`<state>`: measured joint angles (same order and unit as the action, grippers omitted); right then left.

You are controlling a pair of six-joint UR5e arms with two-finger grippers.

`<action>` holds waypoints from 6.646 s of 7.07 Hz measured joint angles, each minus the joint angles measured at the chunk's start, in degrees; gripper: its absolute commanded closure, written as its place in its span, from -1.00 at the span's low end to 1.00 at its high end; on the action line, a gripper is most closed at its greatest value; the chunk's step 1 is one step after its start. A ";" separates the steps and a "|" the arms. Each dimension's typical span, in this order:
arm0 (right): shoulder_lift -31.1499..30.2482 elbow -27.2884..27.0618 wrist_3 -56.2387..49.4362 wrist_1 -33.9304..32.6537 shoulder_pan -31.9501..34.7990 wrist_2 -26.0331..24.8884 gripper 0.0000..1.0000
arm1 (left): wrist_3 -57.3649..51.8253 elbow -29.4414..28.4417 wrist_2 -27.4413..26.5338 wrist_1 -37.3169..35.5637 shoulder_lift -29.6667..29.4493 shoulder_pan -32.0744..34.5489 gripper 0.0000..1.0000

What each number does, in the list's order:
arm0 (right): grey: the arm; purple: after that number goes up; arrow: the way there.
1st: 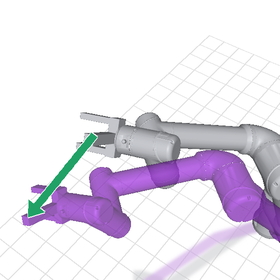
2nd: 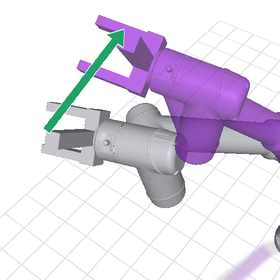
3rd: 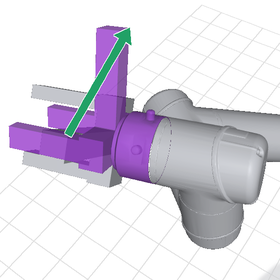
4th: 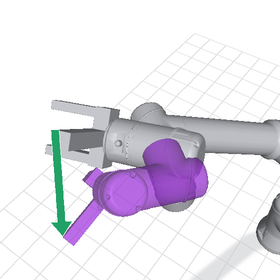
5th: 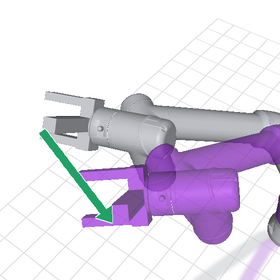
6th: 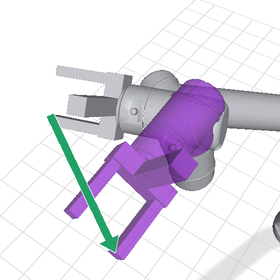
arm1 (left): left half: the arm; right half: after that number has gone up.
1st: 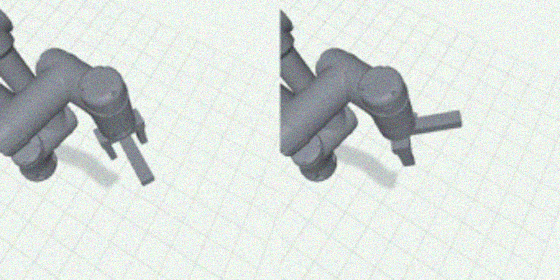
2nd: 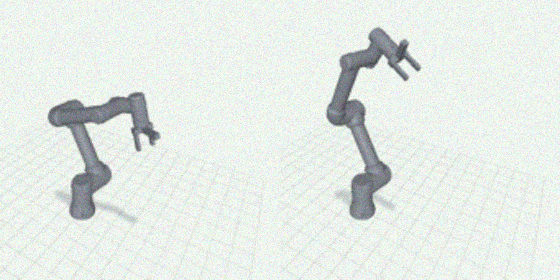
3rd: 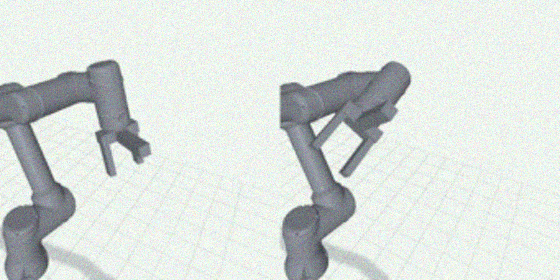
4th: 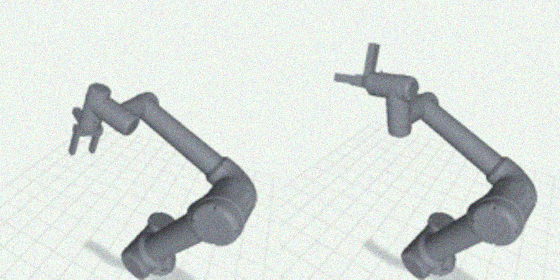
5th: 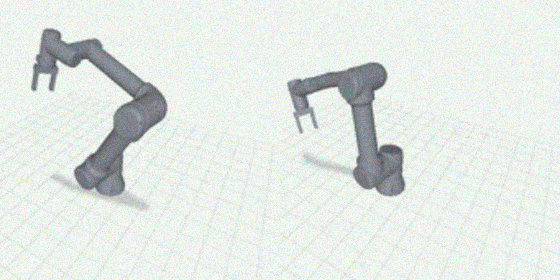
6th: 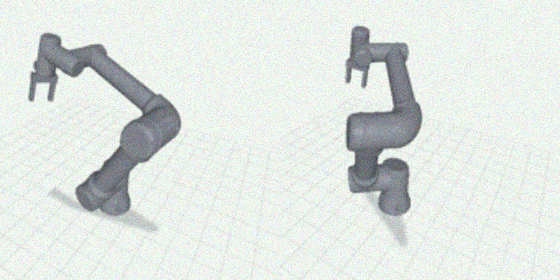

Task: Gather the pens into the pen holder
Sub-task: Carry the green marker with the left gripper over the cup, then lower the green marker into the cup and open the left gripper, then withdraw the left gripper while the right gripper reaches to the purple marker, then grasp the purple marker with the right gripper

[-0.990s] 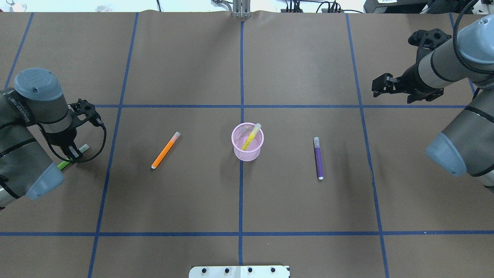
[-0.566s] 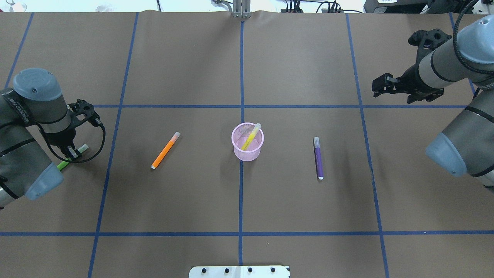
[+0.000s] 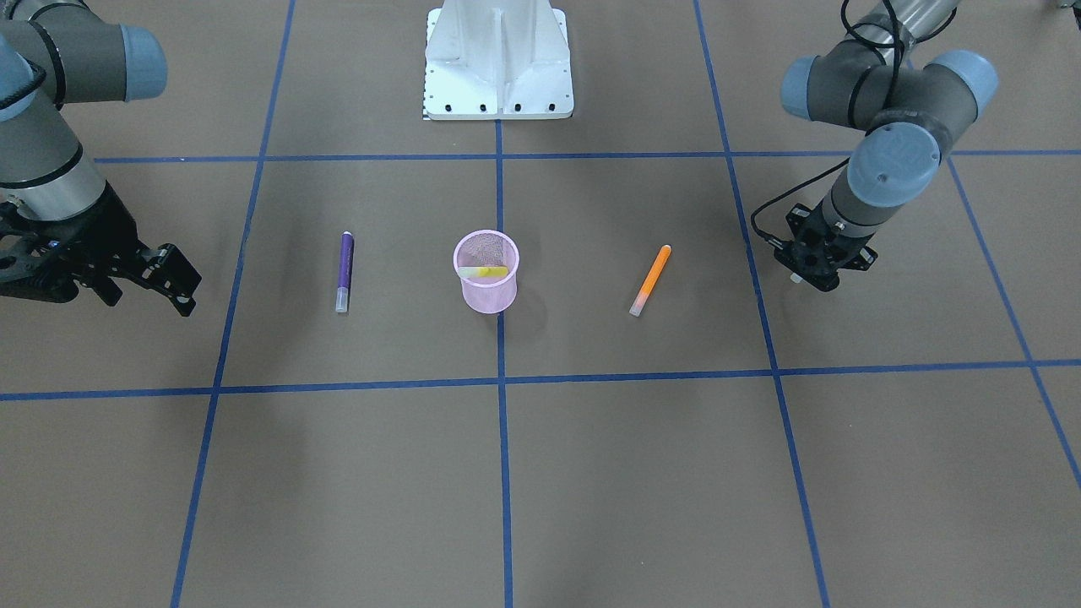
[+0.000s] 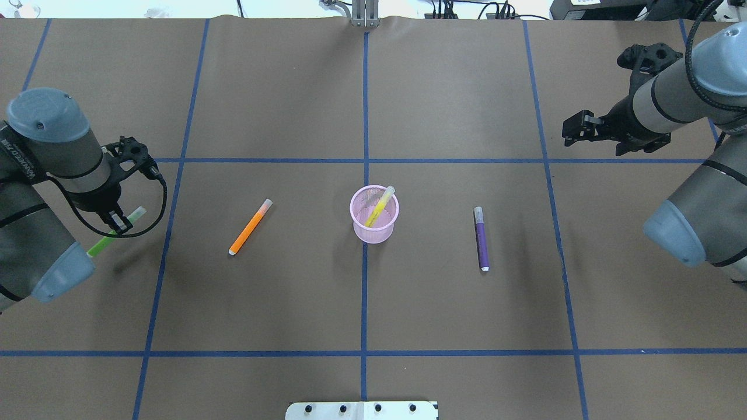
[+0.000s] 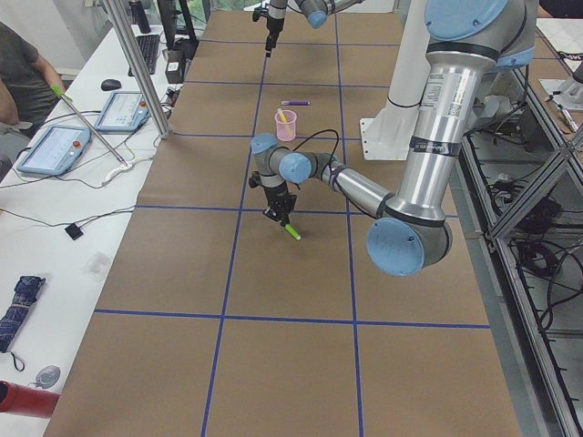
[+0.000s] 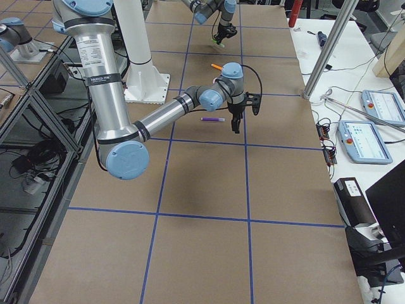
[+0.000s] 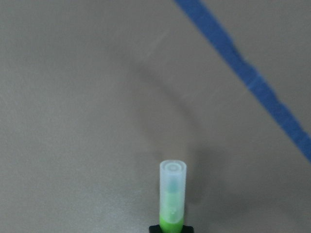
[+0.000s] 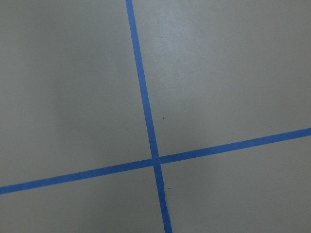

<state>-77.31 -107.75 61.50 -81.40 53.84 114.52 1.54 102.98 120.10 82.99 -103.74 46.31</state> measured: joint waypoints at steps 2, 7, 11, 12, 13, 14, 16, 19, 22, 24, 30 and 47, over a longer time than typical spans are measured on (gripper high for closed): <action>0.03 -0.06 -0.08 0.01 0.06 0.00 -1.00 | 8.85 4.97 -0.14 -0.08 -7.58 -0.21 1.00; -0.01 -0.09 -0.08 0.01 0.13 0.00 -1.00 | 22.80 2.63 -11.85 2.53 -29.83 -9.82 1.00; -0.42 0.09 -0.15 0.01 0.05 0.00 -1.00 | 27.51 -7.27 -20.48 19.01 -32.59 -15.41 1.00; -0.42 0.14 -0.15 0.01 0.01 0.00 -1.00 | 28.72 -7.73 -20.81 19.69 -32.59 -16.22 1.00; -0.43 0.18 -0.15 0.01 -0.02 0.00 -1.00 | 29.24 -7.90 -20.93 19.92 -32.56 -16.80 1.00; -0.41 0.26 -0.15 0.01 -0.03 -0.02 -1.00 | 29.46 -7.93 -21.00 19.99 -32.57 -17.17 1.00; -0.39 0.47 -0.13 0.42 -0.05 -0.06 -1.00 | 29.56 -8.07 -21.09 20.14 -32.71 -17.38 1.00; -0.38 0.85 -0.07 0.95 -0.05 0.00 -1.00 | 29.57 -10.12 -22.60 22.82 -33.07 -17.53 0.15; -0.31 0.87 -0.02 0.97 -0.05 0.00 -1.00 | 32.02 -10.53 -24.96 23.40 -32.98 -17.83 -0.47; 0.25 0.86 0.37 1.97 -0.58 -0.02 -1.00 | 40.29 -8.37 -25.13 22.64 -32.57 -16.63 -0.41; 6.04 5.89 5.88 2.76 -8.42 15.91 -0.95 | 44.84 6.19 -10.41 8.91 -20.31 -5.07 -0.42; 15.27 19.06 0.19 -3.63 -14.39 13.01 -0.02 | 45.10 8.04 -10.50 9.38 -16.38 -5.00 -0.46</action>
<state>-62.04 -88.69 61.69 -85.03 39.45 127.53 46.64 111.02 109.60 92.37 -120.12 41.31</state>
